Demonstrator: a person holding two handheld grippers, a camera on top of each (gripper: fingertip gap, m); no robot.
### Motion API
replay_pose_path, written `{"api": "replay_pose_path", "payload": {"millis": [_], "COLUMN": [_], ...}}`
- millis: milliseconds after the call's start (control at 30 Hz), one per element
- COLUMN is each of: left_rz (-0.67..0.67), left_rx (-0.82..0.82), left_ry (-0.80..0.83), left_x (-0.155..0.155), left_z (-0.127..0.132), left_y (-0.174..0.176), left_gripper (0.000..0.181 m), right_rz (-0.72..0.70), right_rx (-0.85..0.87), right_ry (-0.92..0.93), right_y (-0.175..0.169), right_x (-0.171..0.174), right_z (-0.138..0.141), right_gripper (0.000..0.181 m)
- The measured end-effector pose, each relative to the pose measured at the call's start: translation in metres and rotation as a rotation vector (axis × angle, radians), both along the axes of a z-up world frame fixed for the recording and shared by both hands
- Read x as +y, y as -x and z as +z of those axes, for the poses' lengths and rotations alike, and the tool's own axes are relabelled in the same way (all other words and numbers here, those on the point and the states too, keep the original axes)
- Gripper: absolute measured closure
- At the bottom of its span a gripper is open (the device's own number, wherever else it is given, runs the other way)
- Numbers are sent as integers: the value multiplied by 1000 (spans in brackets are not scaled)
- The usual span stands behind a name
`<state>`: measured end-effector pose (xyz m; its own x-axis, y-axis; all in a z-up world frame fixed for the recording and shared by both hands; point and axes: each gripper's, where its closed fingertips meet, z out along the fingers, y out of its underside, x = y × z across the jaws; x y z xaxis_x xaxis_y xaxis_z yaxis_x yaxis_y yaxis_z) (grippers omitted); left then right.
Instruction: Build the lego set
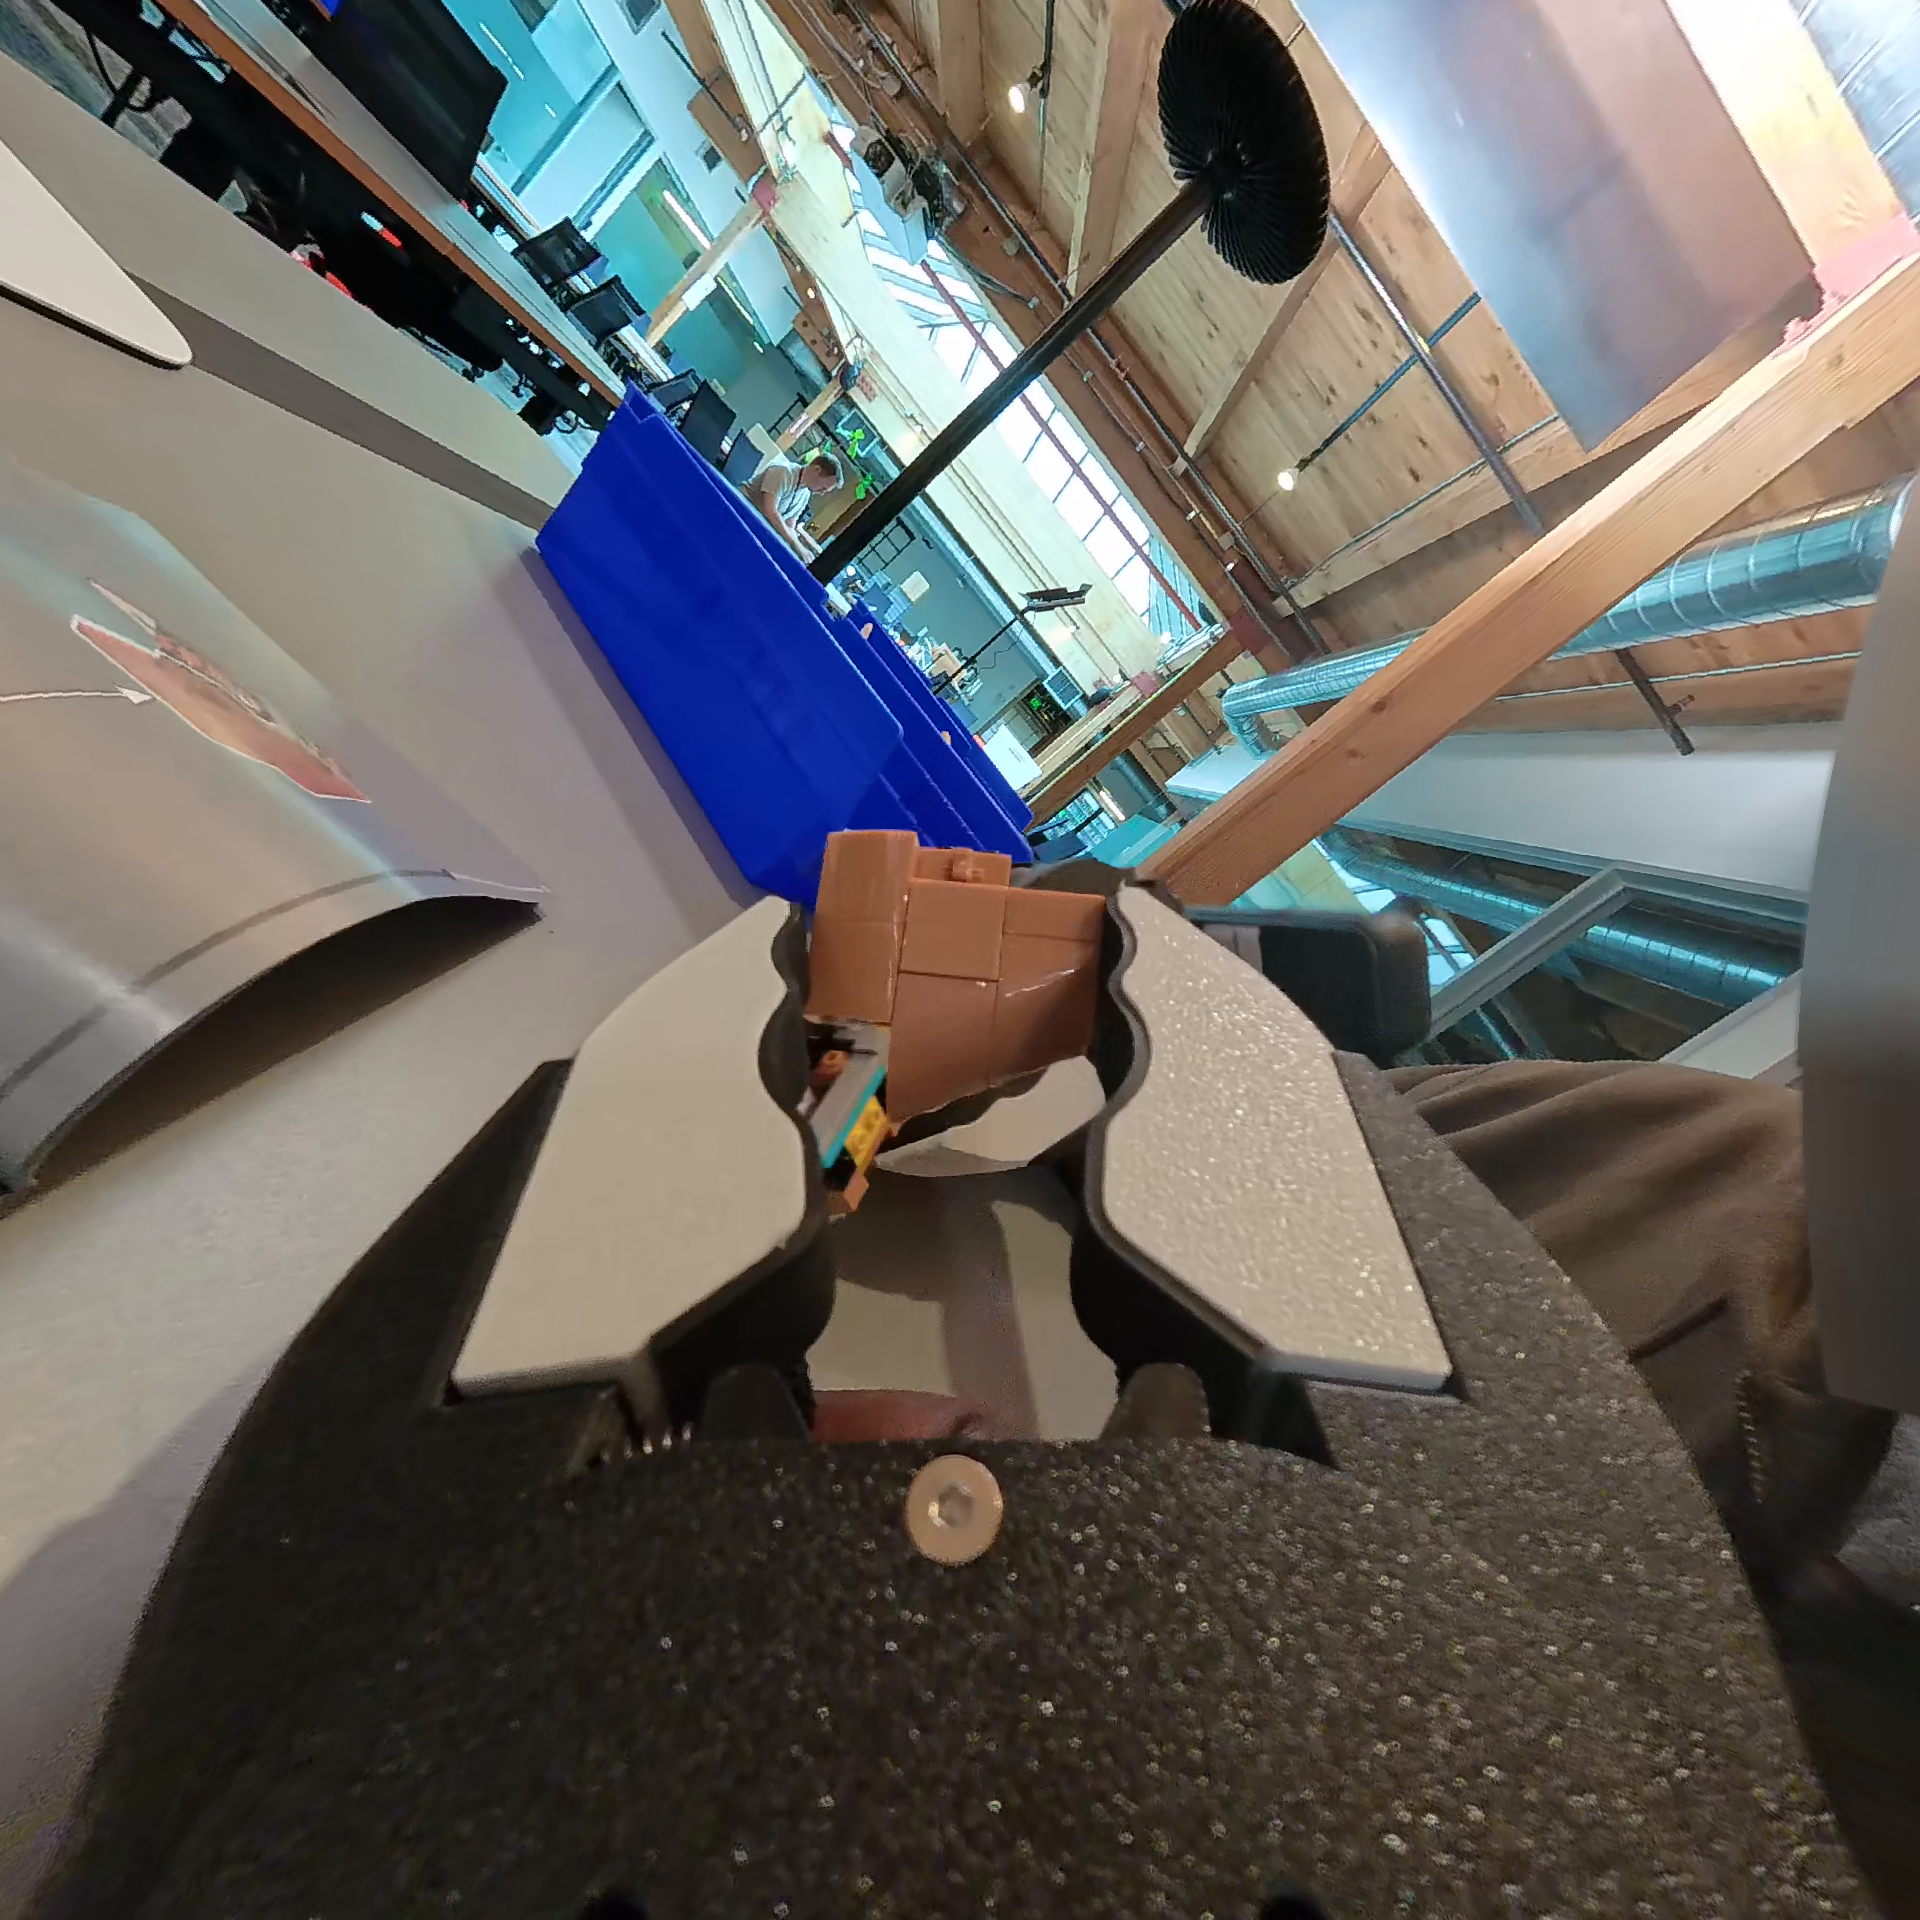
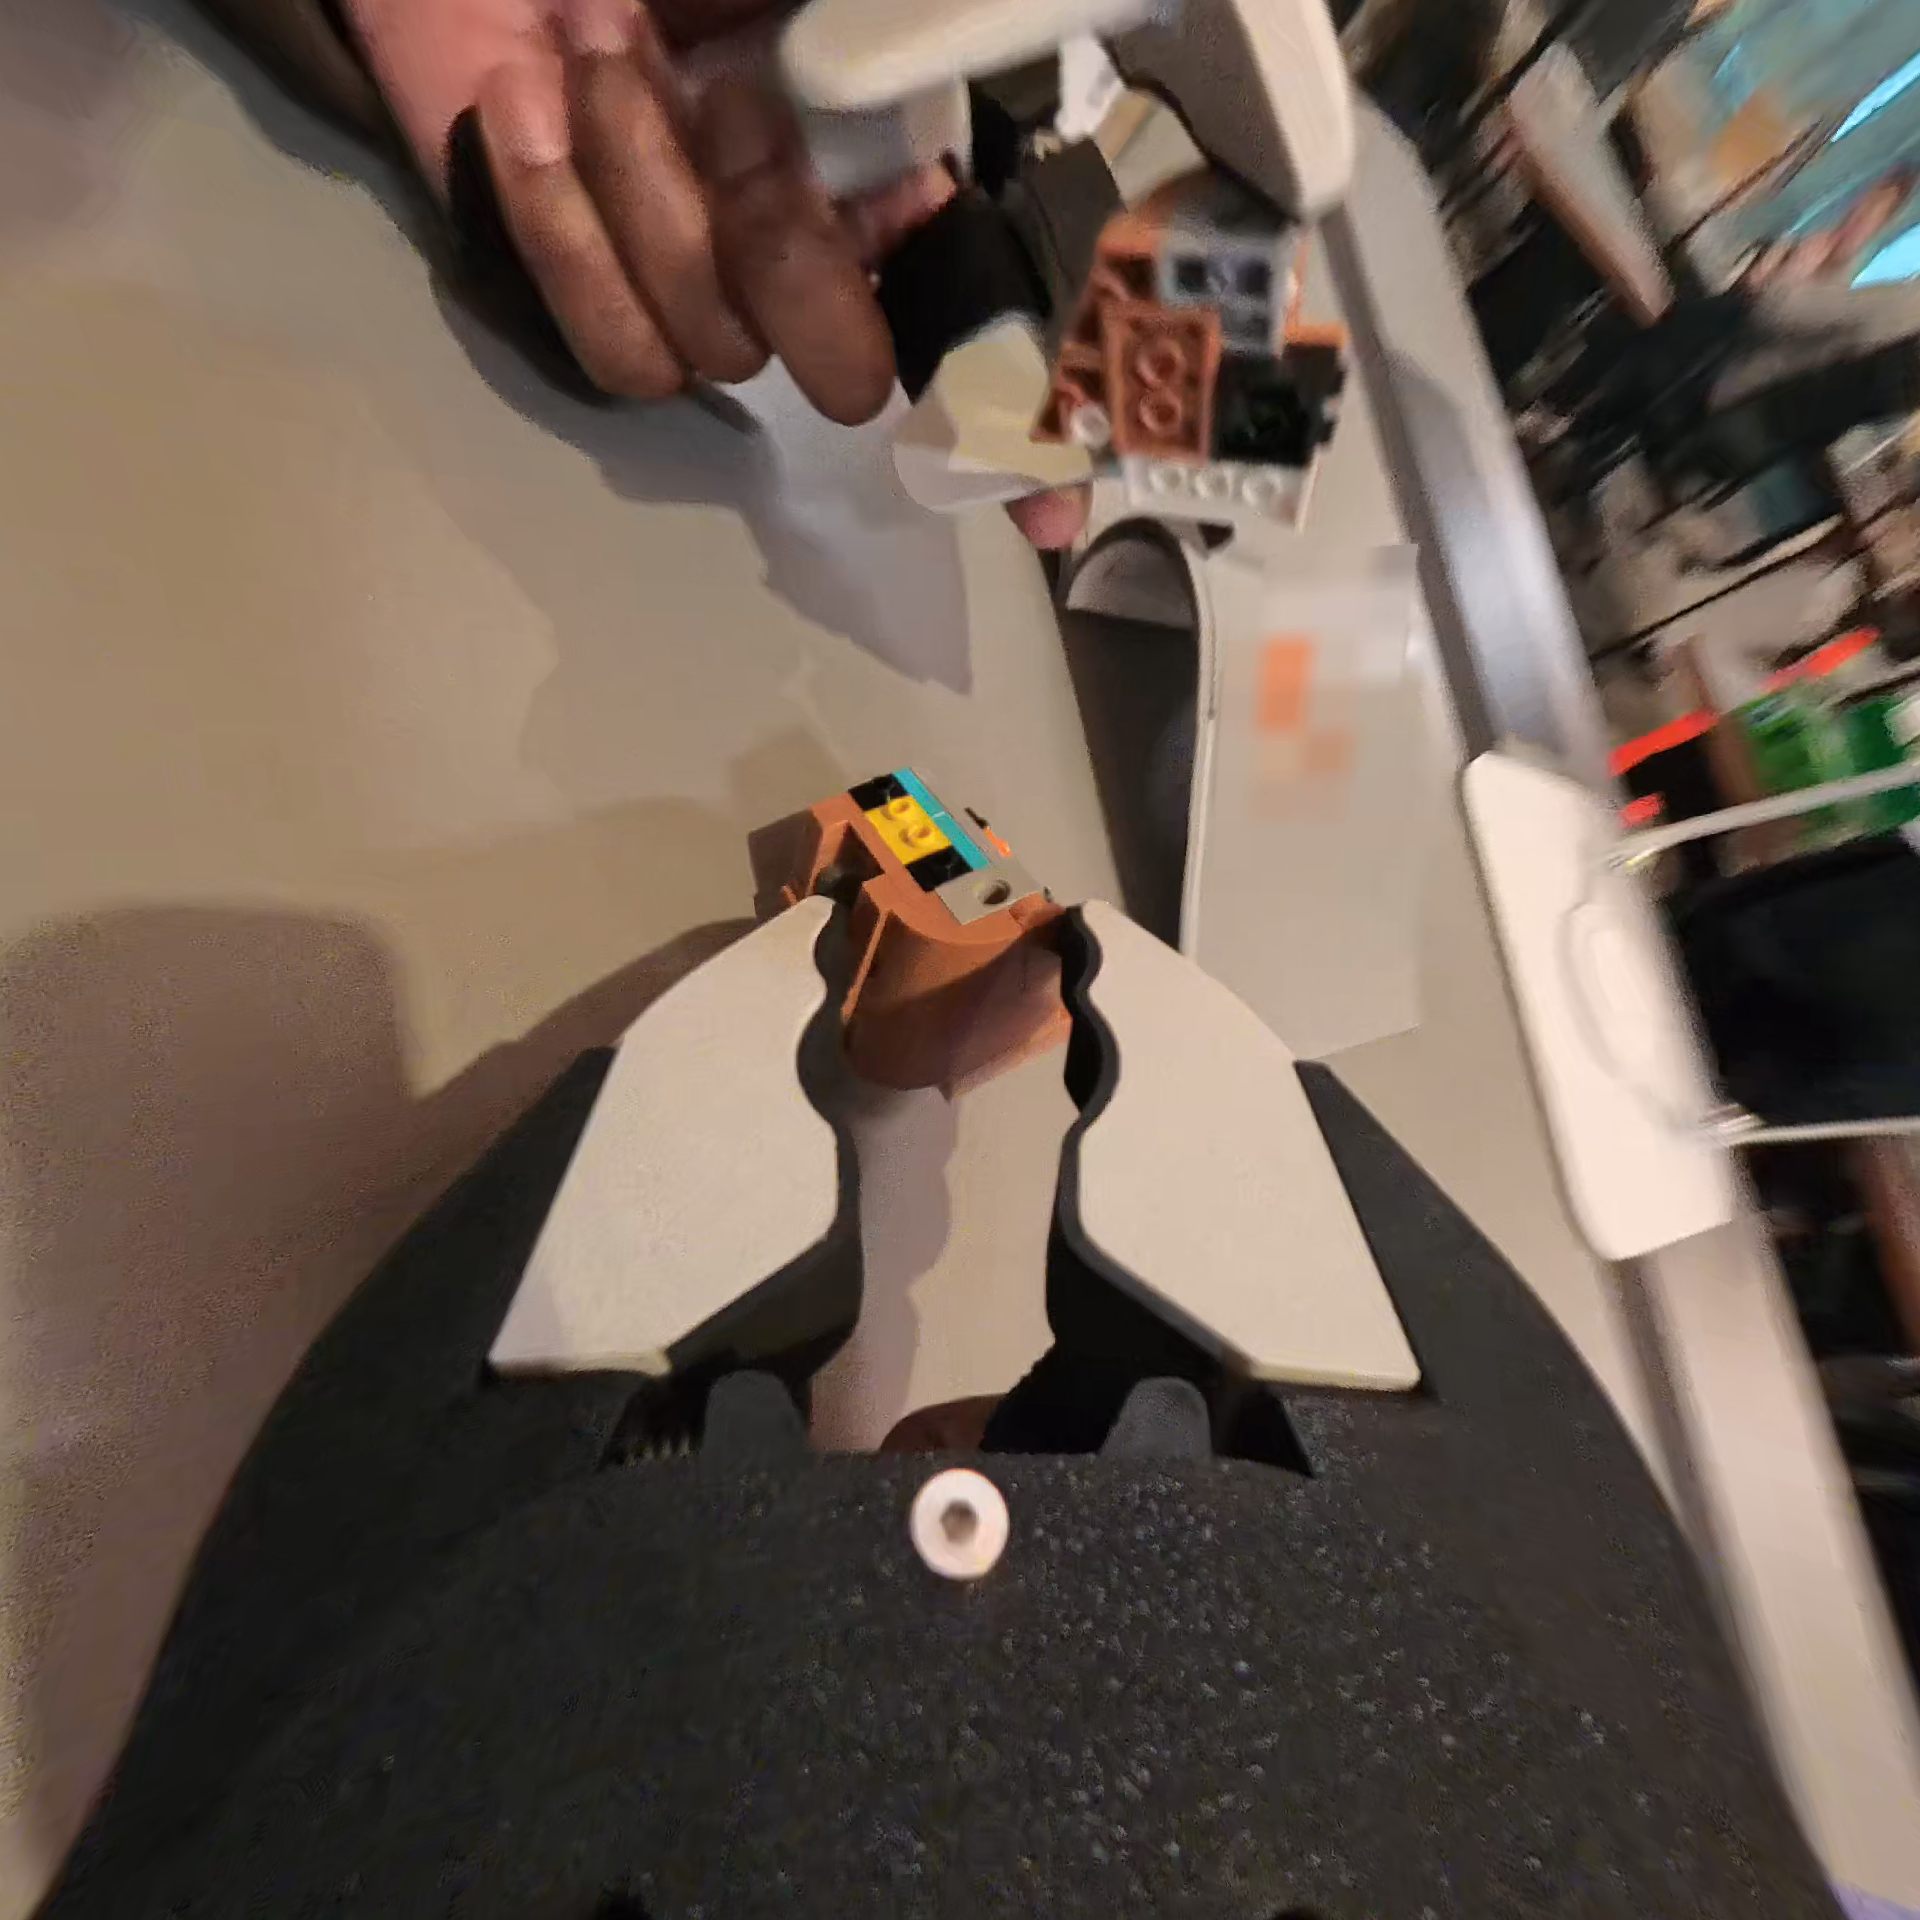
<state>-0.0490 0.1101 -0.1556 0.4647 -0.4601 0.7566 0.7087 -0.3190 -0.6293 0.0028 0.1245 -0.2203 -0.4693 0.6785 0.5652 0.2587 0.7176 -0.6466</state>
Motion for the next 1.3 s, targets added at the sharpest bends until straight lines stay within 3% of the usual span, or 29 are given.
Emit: {"api": "replay_pose_path", "payload": {"millis": [233,700,833,1033,1300], "left_rz": [8,-15,-20,-38,-79], "left_rx": [90,148,158,199,287], "left_ry": [13,27,27,26,-21], "left_x": [1,0,0,0,-4], "left_z": [-4,-8,-9,-10,-9], "left_y": [-1,-8,-10,-16,-28], "left_gripper": [127,127,127,127,127], "right_rz": [172,202,67,-173,-113], "right_rx": [237,201,215,-26,-3], "right_ry": [-429,-349,-207,293,499], "right_y": [-14,-49,-44,-33,-20], "right_x": [-13,-13,4,31,7], "right_z": [3,2,18,14,42], "right_gripper": [142,144,144,127,129]}}
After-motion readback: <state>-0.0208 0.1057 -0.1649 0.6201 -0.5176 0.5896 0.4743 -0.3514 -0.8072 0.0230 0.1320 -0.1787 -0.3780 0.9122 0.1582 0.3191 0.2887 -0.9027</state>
